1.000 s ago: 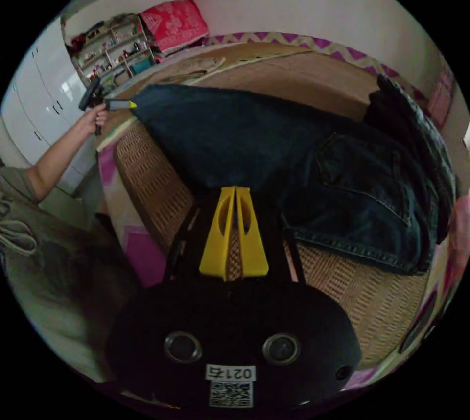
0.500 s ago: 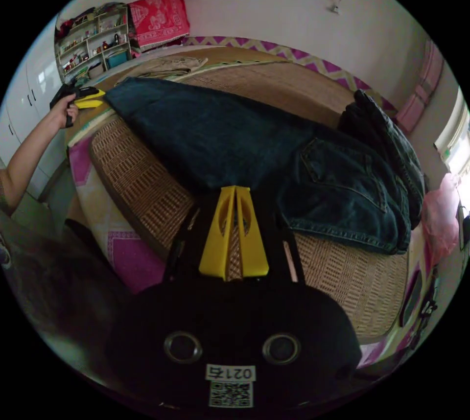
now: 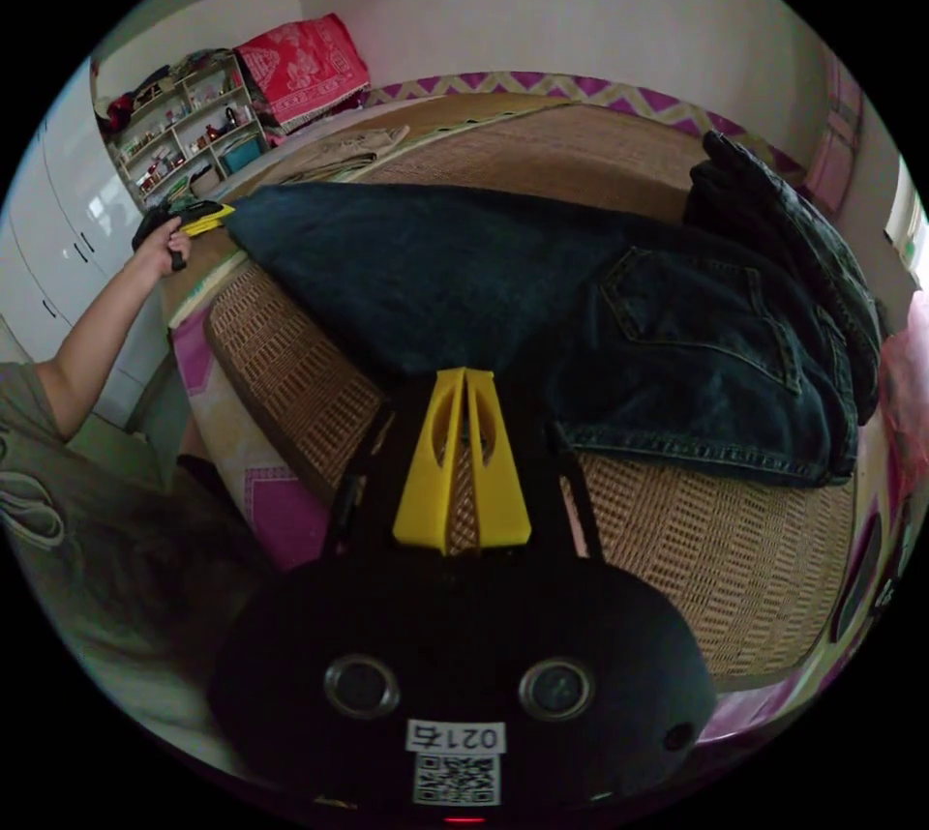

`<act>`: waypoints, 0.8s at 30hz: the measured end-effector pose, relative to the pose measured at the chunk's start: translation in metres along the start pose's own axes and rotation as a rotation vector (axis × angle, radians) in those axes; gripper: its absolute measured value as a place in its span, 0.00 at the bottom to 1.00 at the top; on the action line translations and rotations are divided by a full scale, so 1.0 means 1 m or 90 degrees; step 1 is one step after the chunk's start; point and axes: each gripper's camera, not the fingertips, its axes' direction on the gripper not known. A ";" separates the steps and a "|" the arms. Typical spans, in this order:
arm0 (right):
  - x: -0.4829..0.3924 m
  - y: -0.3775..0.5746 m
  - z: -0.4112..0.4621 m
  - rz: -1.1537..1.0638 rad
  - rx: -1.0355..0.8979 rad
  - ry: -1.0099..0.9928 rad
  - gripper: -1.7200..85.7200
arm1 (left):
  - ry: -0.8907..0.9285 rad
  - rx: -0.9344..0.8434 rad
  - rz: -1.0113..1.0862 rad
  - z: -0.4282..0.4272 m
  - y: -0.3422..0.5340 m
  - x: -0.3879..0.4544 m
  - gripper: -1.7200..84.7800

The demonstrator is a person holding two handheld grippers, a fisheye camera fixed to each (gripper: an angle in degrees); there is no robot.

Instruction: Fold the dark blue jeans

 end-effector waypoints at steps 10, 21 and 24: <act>0.066 0.071 -0.084 0.114 0.181 -0.006 0.01 | 0.000 0.025 0.493 0.057 0.187 0.327 0.01; 0.122 0.153 -0.125 0.224 0.191 -0.033 0.01 | -0.113 -0.252 0.591 0.299 0.408 0.404 0.01; 0.137 0.165 -0.129 0.246 0.190 -0.031 0.02 | -0.110 -0.173 0.640 0.288 0.432 0.432 0.02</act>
